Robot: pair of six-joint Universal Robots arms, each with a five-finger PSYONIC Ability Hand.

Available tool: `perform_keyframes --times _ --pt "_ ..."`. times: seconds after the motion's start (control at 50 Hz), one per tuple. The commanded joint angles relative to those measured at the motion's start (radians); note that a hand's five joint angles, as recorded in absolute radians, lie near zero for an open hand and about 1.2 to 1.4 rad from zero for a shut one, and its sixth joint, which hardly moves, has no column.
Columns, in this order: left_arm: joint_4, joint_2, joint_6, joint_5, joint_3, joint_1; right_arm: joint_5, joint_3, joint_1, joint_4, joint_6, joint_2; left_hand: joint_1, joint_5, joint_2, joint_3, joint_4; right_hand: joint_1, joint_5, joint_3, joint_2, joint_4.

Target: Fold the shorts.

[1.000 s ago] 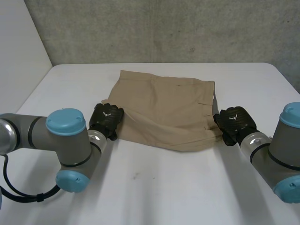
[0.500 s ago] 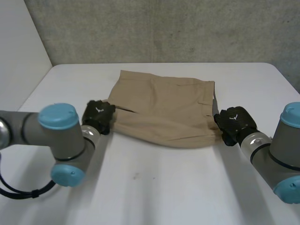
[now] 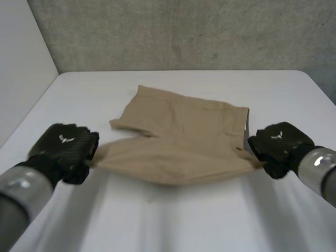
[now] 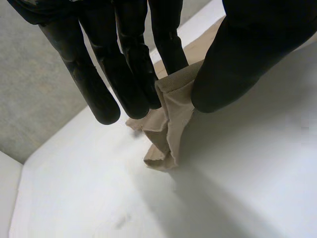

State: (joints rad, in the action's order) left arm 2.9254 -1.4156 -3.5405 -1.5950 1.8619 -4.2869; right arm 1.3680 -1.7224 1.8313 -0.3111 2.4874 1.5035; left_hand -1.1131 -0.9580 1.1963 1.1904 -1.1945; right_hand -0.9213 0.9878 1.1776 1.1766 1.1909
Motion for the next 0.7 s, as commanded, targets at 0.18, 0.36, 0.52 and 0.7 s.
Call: perform_keyframes --times 0.18,0.36,0.52,0.7 --pt "-0.290 0.276 0.005 0.202 -0.027 -0.051 -0.107 -0.042 -0.046 -0.280 -0.251 0.234 -0.283 -0.264 0.200 0.206 -0.202 -0.475 0.234 0.219 0.220 0.205" --pt "0.096 -0.018 -0.006 0.204 -0.035 -0.102 -0.130 0.022 -0.063 -0.015 -0.124 -0.061 -0.283 -0.264 0.200 0.206 -0.202 -0.475 0.234 0.219 0.220 0.205" --pt "0.397 -0.412 -0.011 0.179 -0.274 -0.060 0.016 0.201 -0.003 0.110 -0.081 -0.310 -0.283 -0.264 0.200 0.206 -0.202 -0.475 0.234 0.219 0.220 0.205" --pt "0.449 -0.891 -0.050 0.084 -0.749 -0.027 0.168 0.389 0.039 0.342 0.008 -0.511 -0.283 -0.264 0.200 0.206 -0.202 -0.475 0.234 0.219 0.220 0.205"
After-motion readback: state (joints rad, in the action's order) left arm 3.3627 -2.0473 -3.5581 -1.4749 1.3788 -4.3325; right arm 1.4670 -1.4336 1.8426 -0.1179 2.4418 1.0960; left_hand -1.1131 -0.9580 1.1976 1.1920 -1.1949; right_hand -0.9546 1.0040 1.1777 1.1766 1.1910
